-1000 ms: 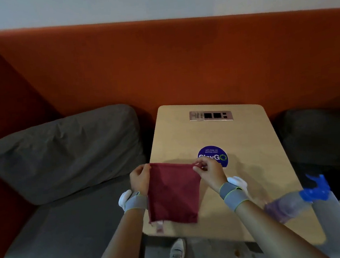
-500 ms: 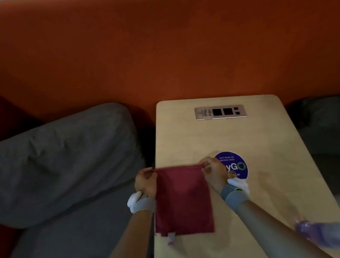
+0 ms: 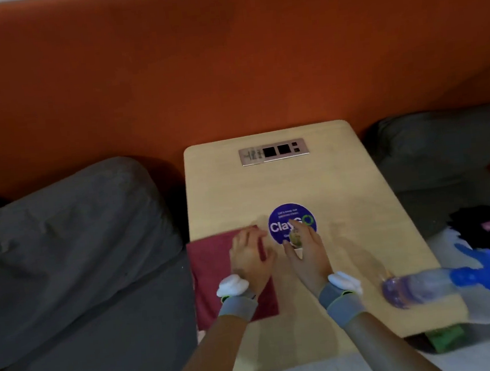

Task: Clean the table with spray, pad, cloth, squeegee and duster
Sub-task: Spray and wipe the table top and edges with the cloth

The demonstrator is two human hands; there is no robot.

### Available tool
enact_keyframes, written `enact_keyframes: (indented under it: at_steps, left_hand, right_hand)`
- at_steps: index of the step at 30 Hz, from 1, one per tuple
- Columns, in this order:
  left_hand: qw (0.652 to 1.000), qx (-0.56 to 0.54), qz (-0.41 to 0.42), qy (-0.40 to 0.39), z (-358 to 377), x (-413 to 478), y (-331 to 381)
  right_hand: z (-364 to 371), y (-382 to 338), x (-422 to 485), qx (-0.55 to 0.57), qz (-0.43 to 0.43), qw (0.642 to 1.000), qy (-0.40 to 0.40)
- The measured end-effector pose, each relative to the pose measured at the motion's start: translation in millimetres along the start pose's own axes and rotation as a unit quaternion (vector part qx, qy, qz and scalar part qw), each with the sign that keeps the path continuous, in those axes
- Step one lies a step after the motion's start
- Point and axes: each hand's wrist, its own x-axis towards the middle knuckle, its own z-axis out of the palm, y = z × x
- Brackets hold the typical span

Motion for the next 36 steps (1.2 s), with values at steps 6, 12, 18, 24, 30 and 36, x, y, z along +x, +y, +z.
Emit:
enact_keyframes:
  at_steps: [6, 12, 18, 24, 30, 36]
  left_hand:
    - [0.979, -0.090, 0.120, -0.141, 58.8, -38.2, 86.4]
    - [0.940, -0.109, 0.195, -0.258, 87.7, -73.4, 169.1]
    - [0.943, -0.105, 0.151, -0.277, 105.8, -87.0, 200.6]
    - [0.958, -0.050, 0.142, -0.244, 105.8, -89.0, 204.1]
    - [0.936, -0.087, 0.131, -0.315, 93.8, -93.7, 195.5]
    - [0.940, -0.057, 0.202, -0.270, 85.1, -101.2, 177.9]
  right_hand:
    - [-71.7, 42.8, -71.7, -0.013, 0.046, 0.991, 0.121]
    - [-123.4, 78.0, -139.9, 0.013, 0.110, 0.971, 0.213]
    - [-159.7, 93.4, -159.7, 0.020, 0.129, 0.956, 0.262]
    - [-169.0, 84.0, -147.7, 0.001, 0.083, 0.958, 0.275]
    - [-180.9, 59.3, -124.4, 0.035, 0.039, 0.967, 0.249]
    - [-174.0, 43.1, -101.7, 0.028, -0.005, 0.983, 0.183]
